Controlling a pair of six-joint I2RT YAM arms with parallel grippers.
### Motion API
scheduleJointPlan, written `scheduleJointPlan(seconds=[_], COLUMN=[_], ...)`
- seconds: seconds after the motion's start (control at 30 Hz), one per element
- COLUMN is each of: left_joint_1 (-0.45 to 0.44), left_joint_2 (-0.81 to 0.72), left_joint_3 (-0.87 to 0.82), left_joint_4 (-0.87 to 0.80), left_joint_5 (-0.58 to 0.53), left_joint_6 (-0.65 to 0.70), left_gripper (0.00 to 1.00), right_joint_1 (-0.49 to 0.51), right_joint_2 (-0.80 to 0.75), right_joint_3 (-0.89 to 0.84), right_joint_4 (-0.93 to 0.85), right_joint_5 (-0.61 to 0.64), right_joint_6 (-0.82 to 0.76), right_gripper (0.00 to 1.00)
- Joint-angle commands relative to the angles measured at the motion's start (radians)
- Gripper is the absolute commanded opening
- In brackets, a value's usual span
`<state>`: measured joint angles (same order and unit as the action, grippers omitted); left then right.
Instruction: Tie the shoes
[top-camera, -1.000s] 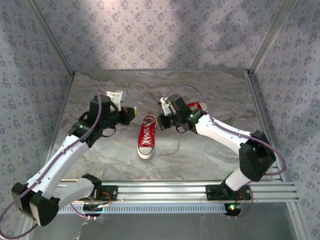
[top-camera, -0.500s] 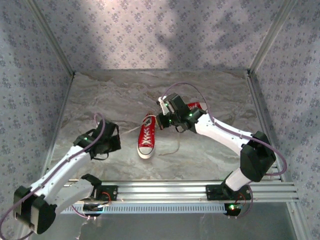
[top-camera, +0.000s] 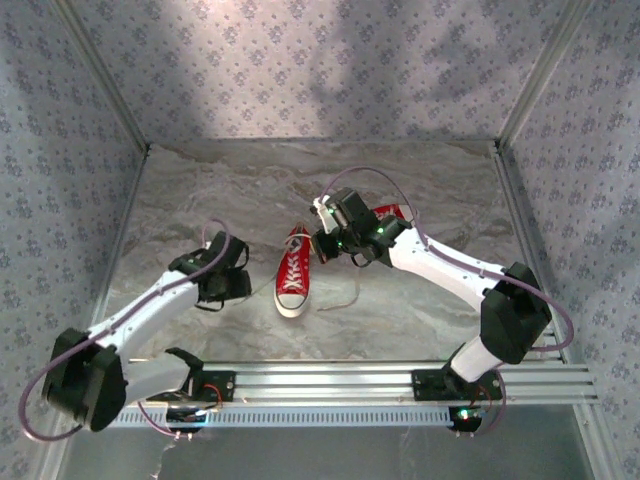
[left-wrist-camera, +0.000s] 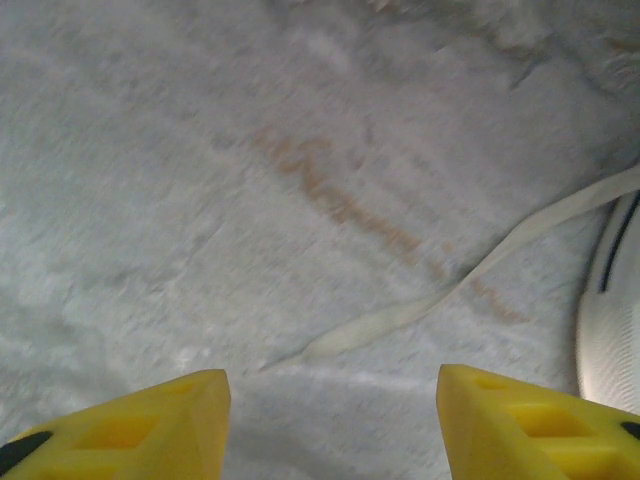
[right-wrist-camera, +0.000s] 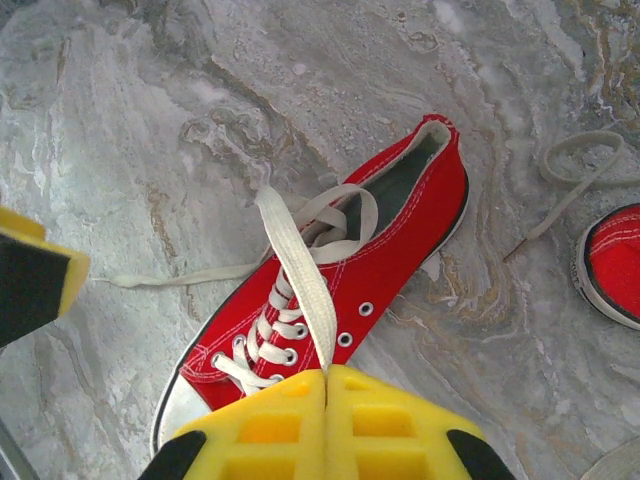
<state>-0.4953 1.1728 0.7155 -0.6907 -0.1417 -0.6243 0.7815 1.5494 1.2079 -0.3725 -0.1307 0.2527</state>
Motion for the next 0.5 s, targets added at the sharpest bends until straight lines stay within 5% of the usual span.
scheduleJointPlan(seconds=[0.0,0.47], left_joint_1=[0.001,-0.019], left_joint_2=[0.082,0.306], left_joint_3=[0.059,0.125], left_joint_4=[0.068,0.055], left_joint_5=[0.045,0.09], left_joint_6=[0.107,0.195], left_gripper=[0.54,0.56], right_joint_1=[0.001,-0.025], right_joint_2=[-0.009,-0.043], right_joint_3=[0.035,0.004], right_joint_4=[-0.034,-0.041], right_joint_5=[-0.011,-0.01], right_joint_6=[-0.03,-0.031], right_gripper=[0.0,0.0])
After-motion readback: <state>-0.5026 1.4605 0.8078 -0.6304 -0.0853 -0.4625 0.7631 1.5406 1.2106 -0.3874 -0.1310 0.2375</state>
